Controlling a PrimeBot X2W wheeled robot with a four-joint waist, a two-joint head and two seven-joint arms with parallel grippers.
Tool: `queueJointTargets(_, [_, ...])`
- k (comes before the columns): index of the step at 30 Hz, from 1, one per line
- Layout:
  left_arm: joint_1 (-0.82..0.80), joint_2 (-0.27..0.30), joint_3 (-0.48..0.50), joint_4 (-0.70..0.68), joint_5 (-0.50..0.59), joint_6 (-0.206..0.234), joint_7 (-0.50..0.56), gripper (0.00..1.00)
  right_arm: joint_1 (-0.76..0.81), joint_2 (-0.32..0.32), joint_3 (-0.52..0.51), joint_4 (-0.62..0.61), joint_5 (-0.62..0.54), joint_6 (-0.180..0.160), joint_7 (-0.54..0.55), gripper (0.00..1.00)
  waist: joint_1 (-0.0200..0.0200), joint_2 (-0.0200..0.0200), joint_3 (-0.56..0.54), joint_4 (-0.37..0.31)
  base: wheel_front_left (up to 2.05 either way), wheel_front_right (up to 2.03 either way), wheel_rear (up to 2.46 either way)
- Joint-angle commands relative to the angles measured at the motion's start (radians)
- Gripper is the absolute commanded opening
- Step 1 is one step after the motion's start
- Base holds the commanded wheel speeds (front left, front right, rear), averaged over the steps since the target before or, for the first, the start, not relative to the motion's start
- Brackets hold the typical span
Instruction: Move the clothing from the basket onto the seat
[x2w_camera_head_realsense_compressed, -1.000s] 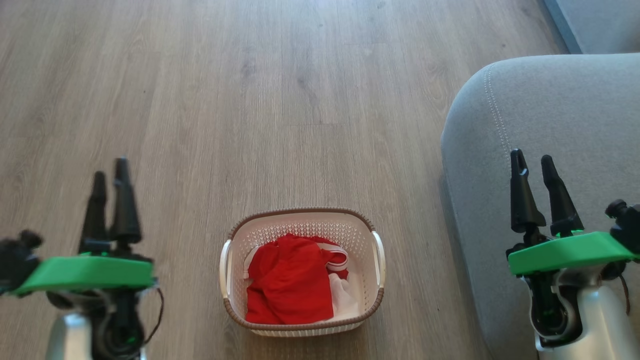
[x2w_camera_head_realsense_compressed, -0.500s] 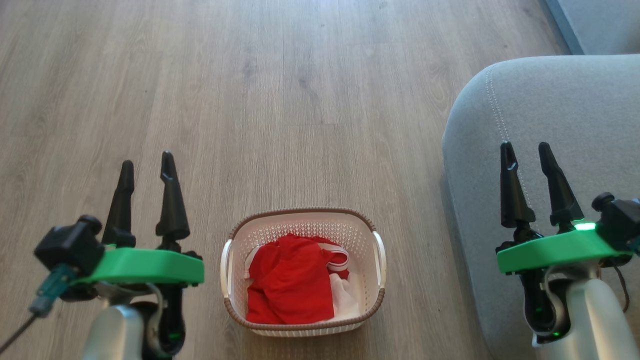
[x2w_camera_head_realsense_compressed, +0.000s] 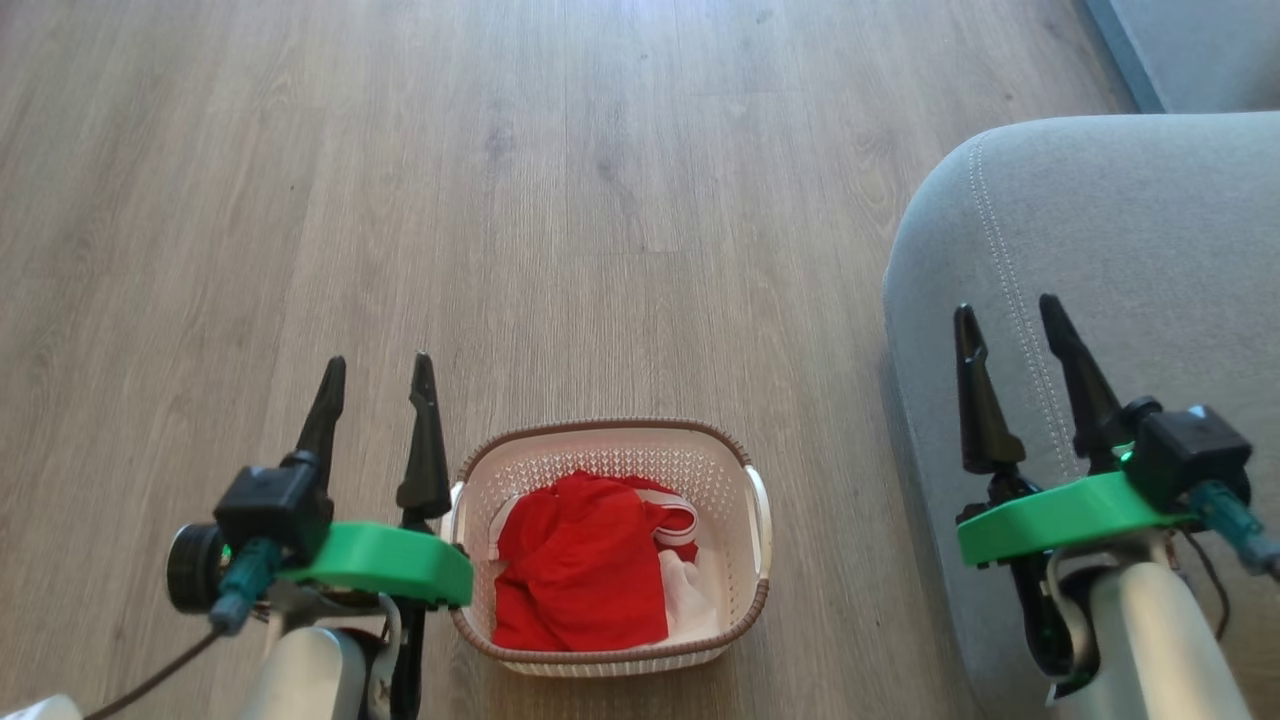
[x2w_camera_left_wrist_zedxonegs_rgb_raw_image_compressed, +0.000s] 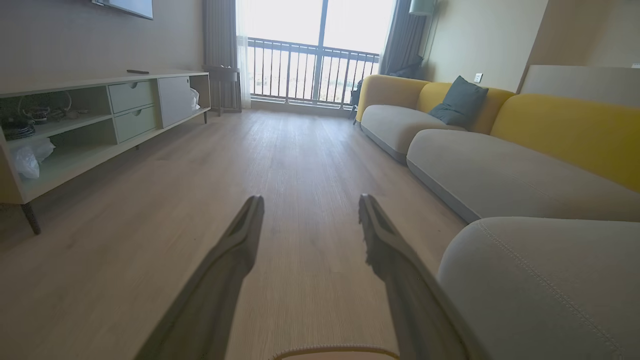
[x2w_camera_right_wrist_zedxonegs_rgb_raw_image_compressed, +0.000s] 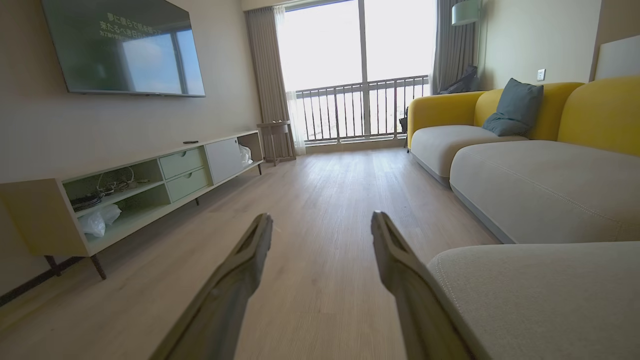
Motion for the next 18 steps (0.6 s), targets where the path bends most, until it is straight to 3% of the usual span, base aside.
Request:
queueJointTargets(1, [-0.043,0.01,0.017,-0.028,0.035,0.01,-0.018,1.0,-0.049,-0.012,0.031,-0.024,-0.031,0.007,-0.015,1.0,0.0,0.0,-0.001,0.0,0.0,0.0,0.0])
queueJointTargets(18, [-0.038,-0.006,0.058,0.164,0.081,-0.046,-0.065,1.0,-0.06,-0.014,0.069,0.144,-0.166,0.008,-0.063,1.0,0.0,0.0,-0.007,-0.007,0.0,0.0,0.0])
